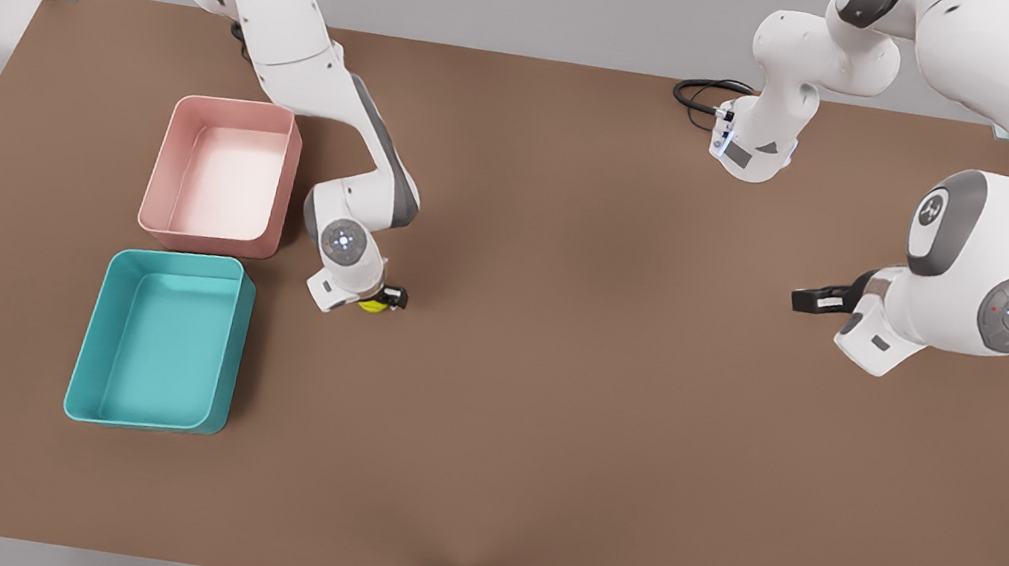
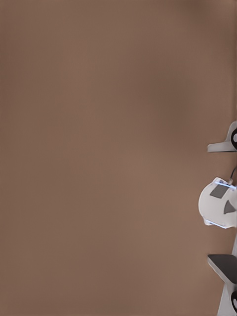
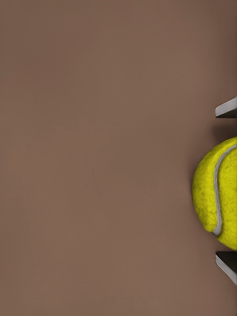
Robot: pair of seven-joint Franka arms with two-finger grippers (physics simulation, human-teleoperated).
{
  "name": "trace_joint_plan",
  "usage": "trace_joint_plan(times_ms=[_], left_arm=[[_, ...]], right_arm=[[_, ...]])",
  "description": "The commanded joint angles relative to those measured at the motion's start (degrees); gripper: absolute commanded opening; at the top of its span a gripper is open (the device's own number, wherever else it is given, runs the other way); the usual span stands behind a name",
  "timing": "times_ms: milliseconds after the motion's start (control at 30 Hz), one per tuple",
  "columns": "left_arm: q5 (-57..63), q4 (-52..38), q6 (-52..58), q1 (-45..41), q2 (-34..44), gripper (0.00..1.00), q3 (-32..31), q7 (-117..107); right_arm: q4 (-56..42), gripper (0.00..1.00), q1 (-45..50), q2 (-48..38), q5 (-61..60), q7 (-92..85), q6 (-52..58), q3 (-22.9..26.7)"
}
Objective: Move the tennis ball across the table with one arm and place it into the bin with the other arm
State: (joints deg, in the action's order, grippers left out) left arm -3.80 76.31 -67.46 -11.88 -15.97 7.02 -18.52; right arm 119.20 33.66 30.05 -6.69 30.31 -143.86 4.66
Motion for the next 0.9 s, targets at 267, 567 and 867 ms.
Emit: trace_joint_plan(times_ms=[267, 567, 867], left_arm=[[0.02, -0.02, 0.22, -0.16, 0.06, 1.00, 0.01, -2.75], [0.02, -0.02, 0.22, -0.25, -0.03, 1.00, 0.01, -2.75], [0.02, -0.11, 0.83, -0.34, -0.12, 1.00, -0.08, -2.75]], right_arm=[[-0.46, 0.64, -0.79, -2.71, -0.08, 0.98, 0.86, -0.09], [-9.07, 0.64, -18.19, -7.90, 7.56, -30.39, 14.40, 4.22], [-16.37, 1.00, -29.44, -0.78, 11.35, -39.54, 14.57, 4.22]])
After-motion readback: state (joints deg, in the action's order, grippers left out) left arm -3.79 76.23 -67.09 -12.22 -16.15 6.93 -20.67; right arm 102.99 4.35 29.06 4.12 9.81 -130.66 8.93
